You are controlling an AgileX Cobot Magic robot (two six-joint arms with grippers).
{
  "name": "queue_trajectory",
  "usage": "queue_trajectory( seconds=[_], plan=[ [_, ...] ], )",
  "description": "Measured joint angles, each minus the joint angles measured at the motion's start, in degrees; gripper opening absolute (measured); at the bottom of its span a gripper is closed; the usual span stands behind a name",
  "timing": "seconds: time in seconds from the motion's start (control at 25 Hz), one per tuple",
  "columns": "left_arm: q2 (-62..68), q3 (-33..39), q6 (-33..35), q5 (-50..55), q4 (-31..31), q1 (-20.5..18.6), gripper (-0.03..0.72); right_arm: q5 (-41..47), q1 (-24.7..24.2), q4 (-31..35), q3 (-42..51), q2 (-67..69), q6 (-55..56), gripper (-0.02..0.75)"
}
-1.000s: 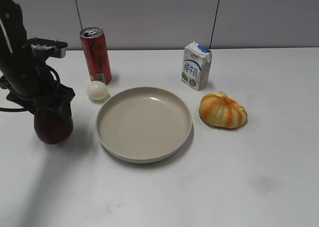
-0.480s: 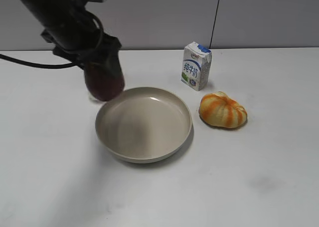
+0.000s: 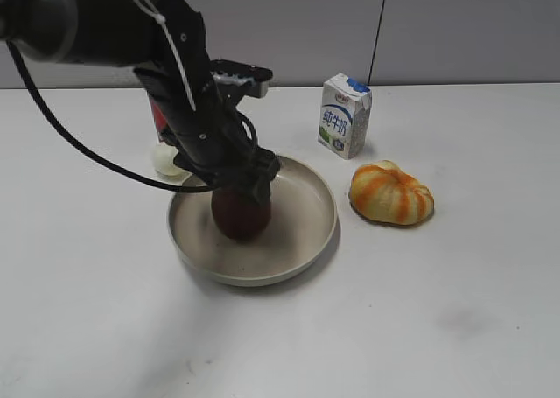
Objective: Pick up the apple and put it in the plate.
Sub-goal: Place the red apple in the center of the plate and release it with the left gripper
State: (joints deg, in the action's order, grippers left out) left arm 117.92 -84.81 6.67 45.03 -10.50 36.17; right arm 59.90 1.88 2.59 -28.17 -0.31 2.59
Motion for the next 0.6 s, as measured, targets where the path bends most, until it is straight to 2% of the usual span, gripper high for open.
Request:
queue_trajectory(
  seconds=[0.12,0.2,0.36,0.6],
  plan=[
    [0.45,-0.05,0.00,-0.84,0.06,0.00,0.652,0.00,0.00,0.00,0.00,0.00,0.00,0.585],
    [0.45,-0.05,0.00,-0.79,0.06,0.00,0.678,0.00,0.00,0.00,0.00,0.00,0.00,0.585],
    [-0.27,-2.44,0.00,2.41,0.57,0.00,0.691,0.00,0.00,0.00,0.00,0.00,0.00,0.585],
    [-6.74,-10.71,-0.02,12.03,4.64,-0.05,0.691,0.00,0.00,0.00,0.00,0.00,0.00,0.585]
  ],
)
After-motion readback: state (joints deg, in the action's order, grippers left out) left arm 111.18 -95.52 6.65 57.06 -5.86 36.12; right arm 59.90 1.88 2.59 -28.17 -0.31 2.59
